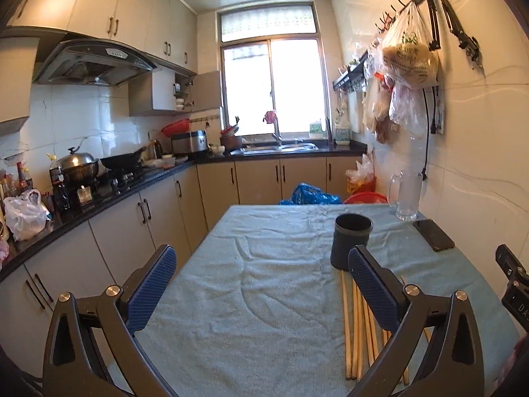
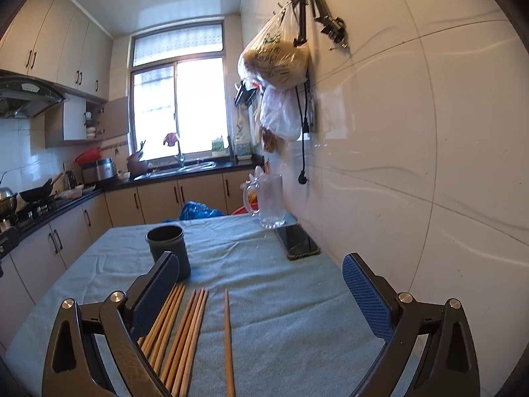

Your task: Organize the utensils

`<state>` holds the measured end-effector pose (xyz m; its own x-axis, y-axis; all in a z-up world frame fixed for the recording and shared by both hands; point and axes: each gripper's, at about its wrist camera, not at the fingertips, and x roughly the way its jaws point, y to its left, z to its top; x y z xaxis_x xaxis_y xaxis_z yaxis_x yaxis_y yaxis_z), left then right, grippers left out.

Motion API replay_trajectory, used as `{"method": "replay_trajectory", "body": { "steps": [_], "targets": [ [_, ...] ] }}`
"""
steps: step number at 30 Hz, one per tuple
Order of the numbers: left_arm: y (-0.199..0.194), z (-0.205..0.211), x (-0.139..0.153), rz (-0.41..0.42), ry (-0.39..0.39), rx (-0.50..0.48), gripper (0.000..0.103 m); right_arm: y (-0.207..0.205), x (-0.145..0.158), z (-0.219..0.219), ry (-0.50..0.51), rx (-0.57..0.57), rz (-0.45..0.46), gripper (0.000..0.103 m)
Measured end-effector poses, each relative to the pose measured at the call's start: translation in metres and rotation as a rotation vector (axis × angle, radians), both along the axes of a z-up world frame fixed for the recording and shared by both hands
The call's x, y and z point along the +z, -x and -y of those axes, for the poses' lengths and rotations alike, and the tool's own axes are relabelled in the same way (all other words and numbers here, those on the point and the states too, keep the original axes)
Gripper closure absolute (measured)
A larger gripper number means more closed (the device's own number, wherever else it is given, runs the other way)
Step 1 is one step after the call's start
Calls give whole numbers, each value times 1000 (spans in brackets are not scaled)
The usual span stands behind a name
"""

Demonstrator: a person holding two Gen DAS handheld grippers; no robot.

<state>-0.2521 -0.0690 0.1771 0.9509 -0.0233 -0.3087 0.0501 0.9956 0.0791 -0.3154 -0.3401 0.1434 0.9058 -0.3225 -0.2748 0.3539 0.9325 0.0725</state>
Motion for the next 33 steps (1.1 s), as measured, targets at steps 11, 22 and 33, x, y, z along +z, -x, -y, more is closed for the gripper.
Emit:
{"method": "replay_trajectory", "body": {
  "steps": [11,22,33],
  "targets": [
    [-9,4,-14,-67,-17,-19,0,-12,-11,-11,20,38,-51,2],
    [-20,2,-26,-143,0,-32,0,-17,-18,-16,13,45,-77,2],
    [-29,3,-33,-187,-2,-37,0,-24,-23,-17,1,53,-97,2]
  ]
}}
